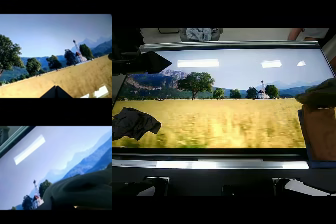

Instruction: Fold the shirts.

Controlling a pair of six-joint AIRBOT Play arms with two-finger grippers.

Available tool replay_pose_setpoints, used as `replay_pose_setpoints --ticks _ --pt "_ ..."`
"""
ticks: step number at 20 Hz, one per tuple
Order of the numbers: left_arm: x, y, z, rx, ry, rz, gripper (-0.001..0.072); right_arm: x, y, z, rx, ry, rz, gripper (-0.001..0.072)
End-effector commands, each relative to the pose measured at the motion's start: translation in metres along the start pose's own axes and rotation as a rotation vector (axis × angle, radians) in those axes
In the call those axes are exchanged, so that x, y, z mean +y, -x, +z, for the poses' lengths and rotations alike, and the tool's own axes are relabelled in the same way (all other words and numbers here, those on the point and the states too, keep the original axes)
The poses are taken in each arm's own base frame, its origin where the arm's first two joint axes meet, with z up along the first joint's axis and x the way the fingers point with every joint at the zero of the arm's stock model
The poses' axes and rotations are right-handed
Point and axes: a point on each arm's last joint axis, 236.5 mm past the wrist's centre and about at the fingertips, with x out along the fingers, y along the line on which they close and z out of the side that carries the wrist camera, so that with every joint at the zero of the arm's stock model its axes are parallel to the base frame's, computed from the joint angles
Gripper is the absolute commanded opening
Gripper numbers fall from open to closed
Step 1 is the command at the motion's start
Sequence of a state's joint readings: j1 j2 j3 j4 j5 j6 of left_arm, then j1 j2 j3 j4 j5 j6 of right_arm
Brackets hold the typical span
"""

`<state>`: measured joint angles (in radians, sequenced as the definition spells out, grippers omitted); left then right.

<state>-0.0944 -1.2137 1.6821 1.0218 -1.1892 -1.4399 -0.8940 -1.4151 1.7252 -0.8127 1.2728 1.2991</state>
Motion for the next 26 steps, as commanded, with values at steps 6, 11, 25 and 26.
replay_pose_setpoints --ticks 6,11,25,26 --pt "0.000 0.000 0.000 0.001 -0.004 0.000 0.0022 -0.078 0.077 -0.113 0.480 -0.021 -0.236 0.0041" --pt "0.000 0.000 0.000 0.000 -0.004 0.000 0.0022 -0.108 0.098 -0.157 0.651 -0.058 -0.374 0.0041" --pt "0.000 0.000 0.000 0.000 -0.003 0.000 0.0022 -0.163 0.101 -0.259 0.887 -0.117 -0.523 0.0041" --pt "0.000 0.000 0.000 0.000 -0.003 0.000 0.0022 -0.167 0.105 -0.263 0.903 -0.117 -0.542 0.0041"
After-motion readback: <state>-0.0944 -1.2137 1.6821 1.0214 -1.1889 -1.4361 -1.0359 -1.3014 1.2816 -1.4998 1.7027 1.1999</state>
